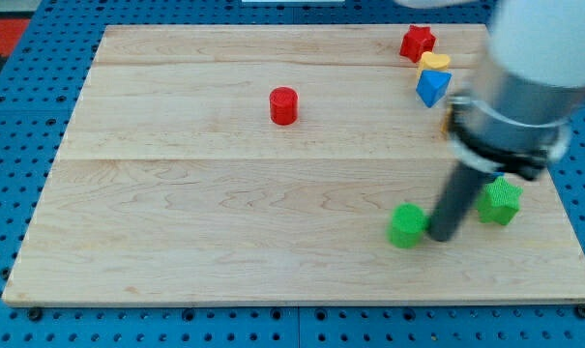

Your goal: Push the green star into the green circle

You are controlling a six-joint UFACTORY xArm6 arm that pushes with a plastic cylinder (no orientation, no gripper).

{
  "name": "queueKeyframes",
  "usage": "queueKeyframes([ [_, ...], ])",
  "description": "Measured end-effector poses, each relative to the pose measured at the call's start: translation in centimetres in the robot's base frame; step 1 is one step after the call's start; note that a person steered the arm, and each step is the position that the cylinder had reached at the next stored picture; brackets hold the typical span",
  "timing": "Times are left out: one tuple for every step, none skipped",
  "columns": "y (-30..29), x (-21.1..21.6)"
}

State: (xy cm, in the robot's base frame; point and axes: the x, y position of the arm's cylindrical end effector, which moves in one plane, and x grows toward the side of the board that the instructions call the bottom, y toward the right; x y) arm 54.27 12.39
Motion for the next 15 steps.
queueKeyframes([
  [-3.5,0.5],
  [-7.2,0.4],
  [-11.8,-0.2],
  [-13.1,0.8],
  [-15.5,-2.0],
  [-16.1,-5.5],
  [-14.8,-8.4],
  [-12.7,-9.7],
  [-2.4,-3.3],
  [11.3,1.8],
  [18.3,1.0],
  [14.4,-1.8],
  [4.0,-2.3],
  [-5.4,-2.8],
  [-1.5,-2.6],
])
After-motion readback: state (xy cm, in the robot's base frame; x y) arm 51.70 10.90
